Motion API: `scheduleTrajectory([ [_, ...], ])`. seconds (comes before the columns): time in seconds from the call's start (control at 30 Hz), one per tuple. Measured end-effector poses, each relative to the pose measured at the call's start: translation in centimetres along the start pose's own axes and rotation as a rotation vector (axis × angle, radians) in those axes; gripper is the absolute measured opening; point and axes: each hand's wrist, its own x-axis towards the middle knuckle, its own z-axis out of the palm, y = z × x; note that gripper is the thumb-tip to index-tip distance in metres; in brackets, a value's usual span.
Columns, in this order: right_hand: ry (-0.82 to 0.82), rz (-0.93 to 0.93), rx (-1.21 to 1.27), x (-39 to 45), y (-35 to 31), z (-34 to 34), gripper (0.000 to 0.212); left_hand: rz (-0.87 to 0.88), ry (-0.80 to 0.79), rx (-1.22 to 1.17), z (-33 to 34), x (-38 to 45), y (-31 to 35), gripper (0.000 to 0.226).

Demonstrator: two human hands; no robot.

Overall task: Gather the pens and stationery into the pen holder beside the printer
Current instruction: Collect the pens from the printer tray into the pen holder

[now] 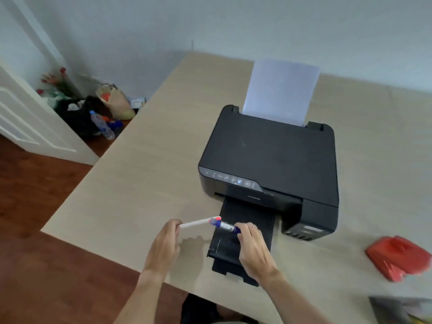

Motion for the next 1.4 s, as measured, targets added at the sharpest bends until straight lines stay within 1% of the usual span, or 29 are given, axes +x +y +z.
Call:
scheduleTrajectory([
  [0.07,0.052,0.064,-0.009,-2.5,1.5,-1.9,0.031,0.038,-0.063,0.019,1.1,-0.3,2.2,0.015],
  [0.17,0.120,0.148,-0.072,-6.5,4.5,-5.3,0.032,0.110,-0.112,0.059,2.9,-0.4,5.3,0.013],
  [0.27,0.200,0.228,-0.146,-10.4,7.6,-9.1,0.034,0.184,-0.162,0.059,5.2,-0.5,9.0,0.020],
  [0.33,0.298,0.292,-0.146,-12.6,9.2,-11.4,0.032,0.268,-0.205,0.035,7.1,-1.1,11.8,0.022],
  [0.43,0.505,0.392,-0.112,-15.5,10.6,-14.7,0.035,0.411,-0.281,-0.043,10.3,-2.7,16.7,0.022],
  [0.53,0.729,0.459,0.001,-18.3,11.3,-18.6,0.027,0.533,-0.376,-0.077,13.5,-4.1,22.2,0.023],
  [0.57,0.781,0.477,0.028,-19.3,11.5,-19.8,0.025,0.573,-0.403,-0.084,14.4,-4.5,24.0,0.023],
  [0.67,0.878,0.530,0.003,-22.4,12.6,-22.7,0.017,0.713,-0.422,-0.142,16.9,-5.5,28.8,0.020],
  [0.73,0.917,0.551,-0.029,-24.3,13.2,-24.0,0.015,0.783,-0.425,-0.191,18.1,-6.1,31.6,0.018],
  [0.83,0.938,0.581,-0.079,-26.4,14.1,-25.0,0.013,0.882,-0.441,-0.182,19.6,-6.8,35.0,0.019],
  [0.97,0.903,0.649,-0.077,-26.9,15.0,-25.2,0.016,0.997,-0.461,-0.114,20.8,-7.6,37.5,0.025],
  [1.07,0.889,0.650,-0.043,-26.3,15.0,-25.2,0.025,1.075,-0.504,-0.044,21.3,-8.2,38.0,0.033],
  [1.13,0.868,0.652,-0.025,-25.7,15.3,-25.3,0.029,1.095,-0.545,-0.013,21.6,-8.7,38.2,0.036],
  [1.2,0.833,0.657,-0.006,-25.2,15.7,-25.3,0.029,1.095,-0.570,0.004,21.7,-9.3,38.3,0.033],
  [1.3,0.745,0.658,0.010,-24.6,16.1,-25.3,0.024,1.115,-0.544,0.040,22.0,-9.9,38.1,0.030],
  [1.4,0.646,0.715,-0.011,-24.3,16.5,-25.1,0.024,1.093,-0.555,0.073,22.1,-9.8,37.9,0.025],
])
